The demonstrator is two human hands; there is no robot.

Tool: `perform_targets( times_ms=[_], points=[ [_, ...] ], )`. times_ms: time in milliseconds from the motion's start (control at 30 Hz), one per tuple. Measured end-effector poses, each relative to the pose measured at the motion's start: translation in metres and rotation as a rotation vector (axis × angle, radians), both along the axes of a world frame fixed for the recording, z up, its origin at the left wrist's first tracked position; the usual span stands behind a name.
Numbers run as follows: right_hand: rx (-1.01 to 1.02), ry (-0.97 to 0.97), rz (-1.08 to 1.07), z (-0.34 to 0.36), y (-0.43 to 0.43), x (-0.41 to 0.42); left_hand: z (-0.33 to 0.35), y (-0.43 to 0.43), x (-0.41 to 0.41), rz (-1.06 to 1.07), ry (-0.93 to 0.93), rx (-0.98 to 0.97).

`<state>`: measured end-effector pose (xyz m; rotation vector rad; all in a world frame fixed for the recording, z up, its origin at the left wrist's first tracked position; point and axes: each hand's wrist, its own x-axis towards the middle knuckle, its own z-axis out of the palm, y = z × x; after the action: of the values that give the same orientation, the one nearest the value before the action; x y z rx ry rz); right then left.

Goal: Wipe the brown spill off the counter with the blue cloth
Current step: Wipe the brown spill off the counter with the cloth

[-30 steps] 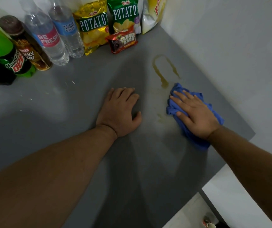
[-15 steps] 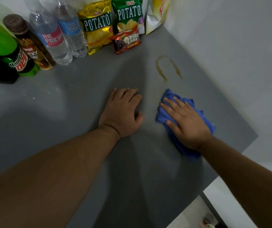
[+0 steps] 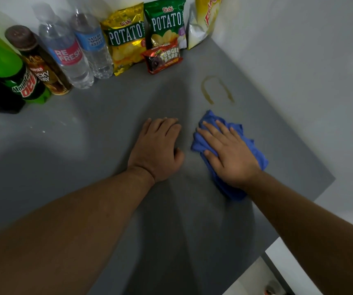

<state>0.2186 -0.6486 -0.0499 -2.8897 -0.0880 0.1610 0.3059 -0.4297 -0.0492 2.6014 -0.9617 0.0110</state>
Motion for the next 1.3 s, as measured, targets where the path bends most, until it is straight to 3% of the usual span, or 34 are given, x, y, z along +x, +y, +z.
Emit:
perform_targets(
  times_ms=[133, 367, 600, 700, 900, 1167, 1300],
  points=[
    [0.084, 0.004, -0.057, 0.006, -0.033, -0.012, -0.002, 0.000, 0.000, 0.004, 0.001, -0.001],
    [-0.020, -0.019, -0.302, -0.001, 0.000, 0.056, -0.003, -0.001, 0.002, -0.003, 0.011, 0.009],
    [-0.020, 0.009, -0.077, -0.002, 0.011, 0.001, -0.003, 0.004, 0.013, 0.052, 0.148, -0.259],
    [-0.056, 0.028, -0.124, -0.004, -0.023, -0.006, -0.002, 0.002, 0.020, 0.089, 0.167, -0.310],
    [-0.111, 0.018, -0.355, -0.008, -0.019, 0.058, 0.002, -0.009, 0.042, 0.039, 0.068, -0.185],
    [-0.093, -0.022, -0.124, -0.009, -0.010, 0.027, 0.002, -0.020, 0.080, 0.063, 0.007, 0.018],
    [-0.046, -0.009, -0.202, -0.007, -0.052, 0.016, -0.005, -0.018, 0.079, 0.053, -0.006, 0.014]
  ],
)
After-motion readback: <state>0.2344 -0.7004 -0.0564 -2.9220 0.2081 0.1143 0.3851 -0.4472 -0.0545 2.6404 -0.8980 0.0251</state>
